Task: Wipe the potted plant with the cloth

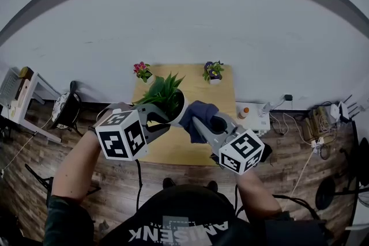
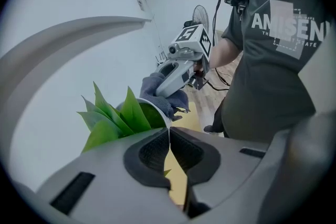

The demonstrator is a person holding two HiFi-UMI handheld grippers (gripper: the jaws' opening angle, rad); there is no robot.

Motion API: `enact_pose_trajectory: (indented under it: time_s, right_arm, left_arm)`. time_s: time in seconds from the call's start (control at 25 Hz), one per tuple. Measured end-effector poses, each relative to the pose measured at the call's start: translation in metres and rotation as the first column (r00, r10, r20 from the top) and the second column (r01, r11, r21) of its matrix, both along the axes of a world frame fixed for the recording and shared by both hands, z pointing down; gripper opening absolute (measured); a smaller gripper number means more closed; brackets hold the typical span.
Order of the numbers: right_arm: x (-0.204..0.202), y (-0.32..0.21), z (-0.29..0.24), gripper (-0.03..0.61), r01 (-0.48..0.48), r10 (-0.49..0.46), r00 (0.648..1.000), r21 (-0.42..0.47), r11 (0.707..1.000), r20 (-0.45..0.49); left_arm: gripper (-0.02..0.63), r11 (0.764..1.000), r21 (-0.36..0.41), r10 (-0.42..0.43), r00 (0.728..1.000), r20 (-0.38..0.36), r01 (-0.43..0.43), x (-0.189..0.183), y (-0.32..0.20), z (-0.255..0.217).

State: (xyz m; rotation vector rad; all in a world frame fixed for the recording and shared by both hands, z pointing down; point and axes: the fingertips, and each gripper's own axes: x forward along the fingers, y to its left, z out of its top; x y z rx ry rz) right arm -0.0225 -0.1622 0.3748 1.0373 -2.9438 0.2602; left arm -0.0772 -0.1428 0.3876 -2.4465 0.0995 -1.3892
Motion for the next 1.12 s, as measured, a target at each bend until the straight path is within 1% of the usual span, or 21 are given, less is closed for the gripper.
enact_pose_trajectory:
  time_s: [0.12,0.36,0.44,0.52,0.64,0.8,0.88,1.0,1.12]
  right_arm:
    - [0.004,0.002,0.017,0.046,0.009,-0.01,1.0,-0.027,1.0,-0.02]
    - [0.018,0.003,0.056,0.046,-0.01,0.001,0.997,-0.114,0.993,-0.078]
    - [0.024,0.005,0.065,0.046,0.001,-0.014,0.994,-0.127,0.992,-0.107]
    - [0.031,0.007,0.061,0.046,0.007,-0.021,0.994,-0.128,0.992,-0.109]
    - [0.036,0.007,0.028,0.046,0.033,-0.038,0.997,-0.073,0.997,-0.06]
    - [0.027,0.011,-0.033,0.046,0.118,-0.119,0.992,0.038,0.992,0.03]
    - [0.019,0.014,-0.052,0.046,0.148,-0.152,0.987,0.076,0.986,0.052]
    - [0.008,0.014,-0.064,0.046,0.169,-0.175,0.983,0.102,0.98,0.049]
    - [0.006,0.01,-0.062,0.046,0.165,-0.17,0.984,0.094,0.982,0.055]
  left_arm:
    - [0.009,1.0,0.002,0.017,1.0,0.009,-0.017,0.0,0.004,0.002]
    - [0.011,0.998,0.011,0.069,0.997,0.042,-0.069,0.004,0.01,0.006]
    - [0.011,0.996,0.019,0.087,0.995,0.052,-0.088,0.005,0.011,0.007]
    - [0.011,0.994,0.029,0.108,0.992,0.066,-0.11,0.005,0.013,0.008]
    - [0.011,0.99,0.016,0.142,0.987,0.069,-0.144,0.003,0.017,0.009]
    - [0.011,0.984,-0.016,0.179,0.98,0.083,-0.178,0.003,0.025,0.009]
    - [0.011,0.982,-0.009,0.188,0.98,0.07,-0.188,0.005,0.027,0.006]
    - [0.011,0.981,0.013,0.192,0.98,0.054,-0.193,0.004,0.026,-0.003]
    - [0.011,0.978,0.039,0.201,0.977,0.072,-0.204,0.003,0.027,-0.007]
